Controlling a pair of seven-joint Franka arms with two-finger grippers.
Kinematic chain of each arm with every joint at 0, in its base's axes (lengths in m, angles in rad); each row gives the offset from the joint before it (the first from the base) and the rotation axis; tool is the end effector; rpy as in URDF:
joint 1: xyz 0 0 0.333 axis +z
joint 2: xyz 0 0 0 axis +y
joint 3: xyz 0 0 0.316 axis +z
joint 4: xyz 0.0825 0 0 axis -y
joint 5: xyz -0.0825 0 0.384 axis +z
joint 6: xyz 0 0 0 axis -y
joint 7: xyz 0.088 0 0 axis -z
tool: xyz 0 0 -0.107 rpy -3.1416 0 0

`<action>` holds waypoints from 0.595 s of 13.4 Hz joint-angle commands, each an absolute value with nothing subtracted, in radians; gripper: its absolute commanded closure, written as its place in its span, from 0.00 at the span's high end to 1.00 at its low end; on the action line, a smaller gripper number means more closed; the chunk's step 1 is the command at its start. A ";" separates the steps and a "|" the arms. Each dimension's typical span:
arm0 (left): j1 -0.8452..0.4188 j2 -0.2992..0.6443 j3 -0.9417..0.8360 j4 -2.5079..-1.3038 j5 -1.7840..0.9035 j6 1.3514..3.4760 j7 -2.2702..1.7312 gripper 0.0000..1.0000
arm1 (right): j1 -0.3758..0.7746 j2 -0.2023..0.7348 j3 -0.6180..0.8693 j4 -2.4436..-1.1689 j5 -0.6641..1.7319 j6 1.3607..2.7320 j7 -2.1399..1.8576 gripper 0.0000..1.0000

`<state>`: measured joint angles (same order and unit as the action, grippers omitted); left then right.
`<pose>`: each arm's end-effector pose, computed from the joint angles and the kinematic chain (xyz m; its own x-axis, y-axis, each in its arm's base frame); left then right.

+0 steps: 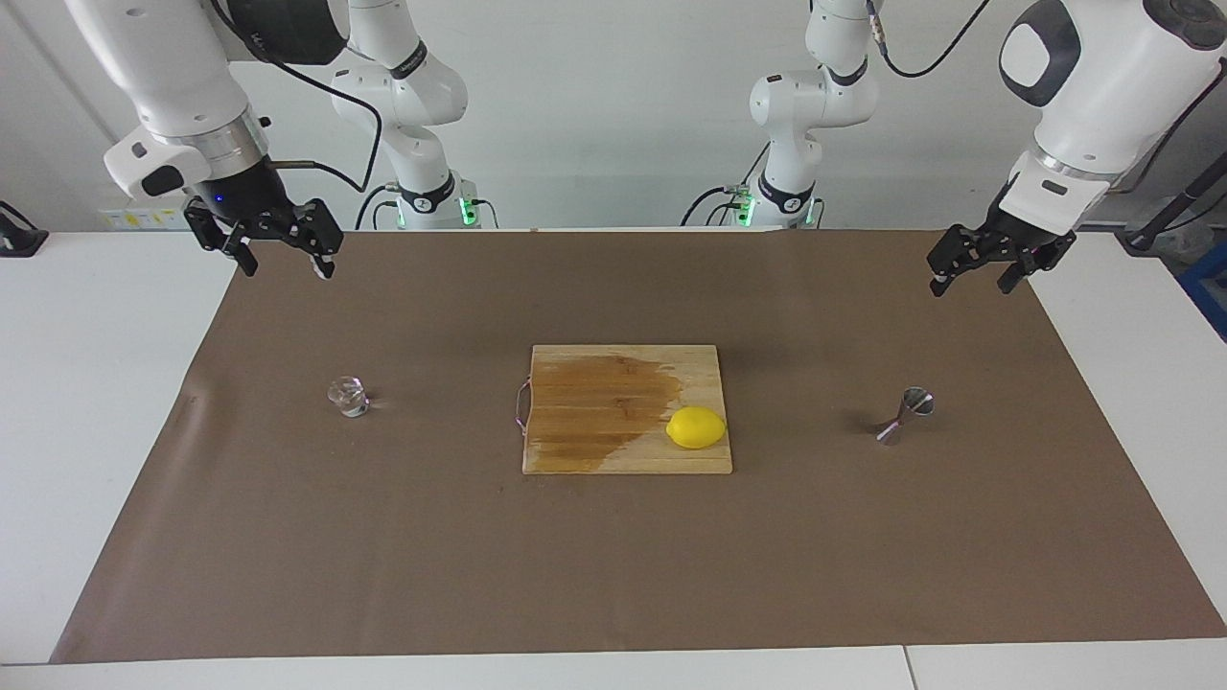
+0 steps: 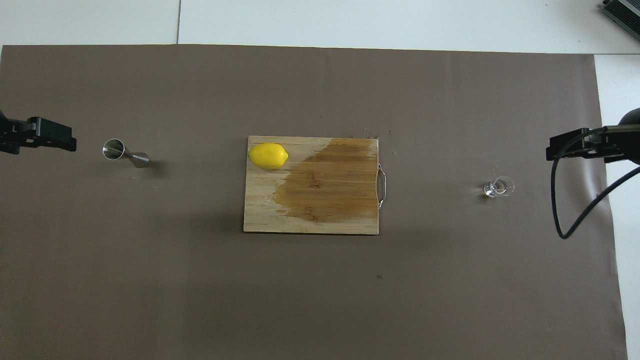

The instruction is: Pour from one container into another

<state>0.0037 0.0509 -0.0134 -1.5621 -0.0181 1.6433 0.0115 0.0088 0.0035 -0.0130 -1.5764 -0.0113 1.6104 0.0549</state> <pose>0.5768 -0.0072 0.6064 0.9993 -0.0198 0.0305 -0.0204 -0.9996 0.0184 0.5596 -0.0035 0.6235 0.9978 -0.0586 0.0311 -0.0589 -0.9982 0.0097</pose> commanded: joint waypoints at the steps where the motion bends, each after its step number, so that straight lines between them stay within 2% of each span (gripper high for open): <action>1: -0.006 0.020 -0.008 -1.598 0.000 1.657 0.021 1.00 | 0.002 -0.023 -0.014 -1.608 0.014 1.618 0.044 1.00; 8: -0.008 0.015 -0.018 -1.595 -0.002 1.643 0.018 1.00 | 0.002 -0.023 -0.014 -1.608 0.014 1.618 0.044 1.00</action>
